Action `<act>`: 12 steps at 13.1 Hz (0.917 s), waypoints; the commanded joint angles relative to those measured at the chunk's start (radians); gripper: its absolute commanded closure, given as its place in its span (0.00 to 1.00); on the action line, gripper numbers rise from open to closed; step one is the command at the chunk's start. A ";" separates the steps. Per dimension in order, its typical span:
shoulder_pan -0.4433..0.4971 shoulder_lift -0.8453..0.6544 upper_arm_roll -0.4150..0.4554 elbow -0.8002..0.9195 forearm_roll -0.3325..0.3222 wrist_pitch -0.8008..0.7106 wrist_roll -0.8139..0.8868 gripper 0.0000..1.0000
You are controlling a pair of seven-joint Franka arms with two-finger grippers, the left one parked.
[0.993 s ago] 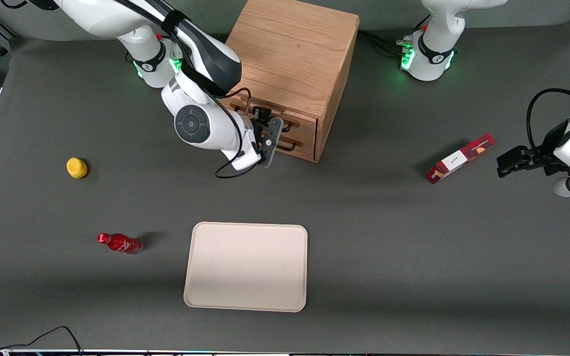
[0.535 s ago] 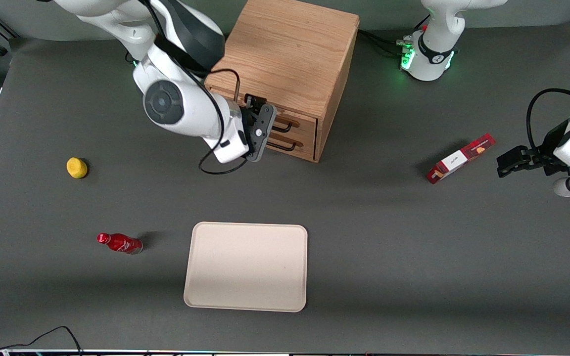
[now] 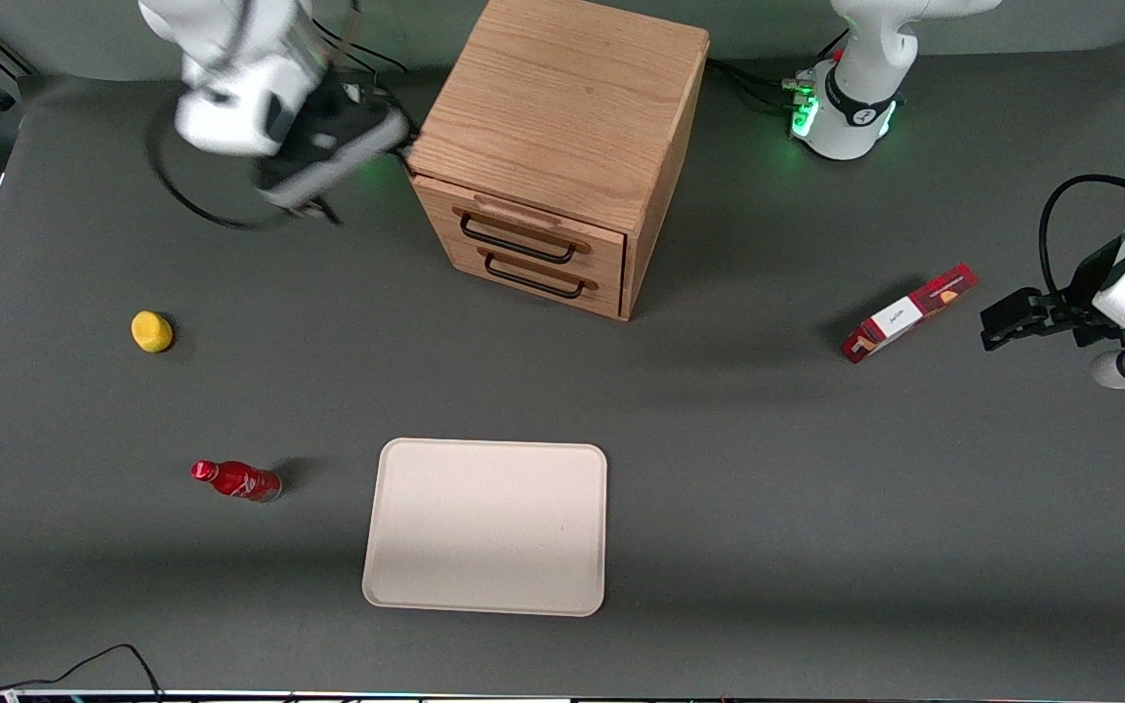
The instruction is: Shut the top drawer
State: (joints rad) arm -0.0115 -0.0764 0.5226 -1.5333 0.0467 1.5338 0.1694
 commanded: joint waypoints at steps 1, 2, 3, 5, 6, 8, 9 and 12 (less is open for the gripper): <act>-0.008 -0.146 -0.117 -0.073 -0.063 -0.032 0.196 0.00; -0.007 -0.181 -0.180 -0.085 -0.073 -0.034 0.191 0.00; -0.008 -0.200 -0.237 -0.087 -0.073 -0.046 0.191 0.00; -0.007 -0.204 -0.364 -0.085 -0.076 -0.119 0.182 0.00; -0.008 -0.195 -0.392 -0.091 -0.076 -0.150 0.164 0.00; -0.008 -0.235 -0.427 -0.228 -0.074 -0.067 0.156 0.00; -0.010 -0.267 -0.447 -0.319 -0.074 0.018 0.156 0.00; -0.001 -0.281 -0.509 -0.404 -0.057 0.092 0.151 0.00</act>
State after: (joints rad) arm -0.0261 -0.2990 0.0358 -1.8621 -0.0118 1.5857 0.3118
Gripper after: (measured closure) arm 0.000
